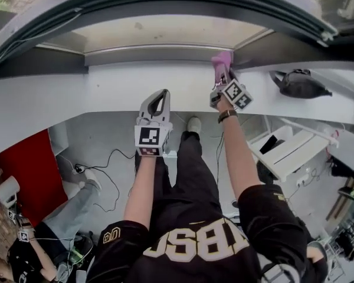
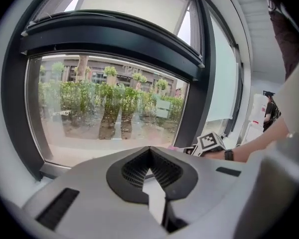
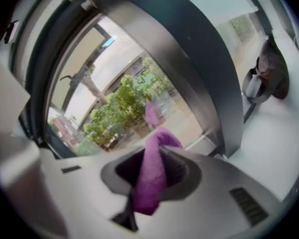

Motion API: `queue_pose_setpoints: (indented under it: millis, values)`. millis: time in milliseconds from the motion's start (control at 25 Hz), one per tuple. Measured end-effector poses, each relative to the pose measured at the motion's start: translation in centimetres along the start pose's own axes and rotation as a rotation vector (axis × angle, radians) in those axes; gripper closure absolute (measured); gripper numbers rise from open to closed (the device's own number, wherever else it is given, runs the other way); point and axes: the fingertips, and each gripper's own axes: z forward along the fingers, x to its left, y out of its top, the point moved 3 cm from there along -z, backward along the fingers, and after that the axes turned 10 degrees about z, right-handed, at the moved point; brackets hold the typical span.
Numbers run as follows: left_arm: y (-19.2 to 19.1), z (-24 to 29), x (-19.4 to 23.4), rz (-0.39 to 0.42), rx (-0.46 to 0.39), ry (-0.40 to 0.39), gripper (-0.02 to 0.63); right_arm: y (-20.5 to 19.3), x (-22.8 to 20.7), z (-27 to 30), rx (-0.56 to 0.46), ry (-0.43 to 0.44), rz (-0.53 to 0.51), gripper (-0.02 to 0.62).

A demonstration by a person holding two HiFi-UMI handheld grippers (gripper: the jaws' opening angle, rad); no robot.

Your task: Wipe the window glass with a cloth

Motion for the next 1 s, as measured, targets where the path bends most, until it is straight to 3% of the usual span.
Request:
queue_pose_setpoints:
  millis: [280, 400, 560, 760, 1000]
  values:
    - [6.8, -5.6, 3.5, -0.018, -0.070, 0.002, 0.588, -3.1, 17.8, -11.8, 0.019, 0.203, -0.290, 0.515]
    - [10.4, -8.4, 6.0, -0.045, -0.131, 0.014, 0.588, -3.3, 25.3, -16.0, -0.007, 0.239, -0.406, 0.515]
    - [15.8, -11.9, 9.7, -0.012, -0.228, 0.034, 0.588, -2.5, 34.7, -19.0, -0.083, 0.344, -0.530, 0.515]
    - [21.0, -15.2, 12.6, 0.058, -0.314, 0.067, 0.588, -1.3, 42.6, -21.5, -0.172, 0.415, -0.636, 0.515]
    - [25.8, -16.8, 13.1, 0.108, -0.405, 0.065, 0.588, 1.0, 48.5, -23.0, -0.253, 0.469, -0.699, 0.515]
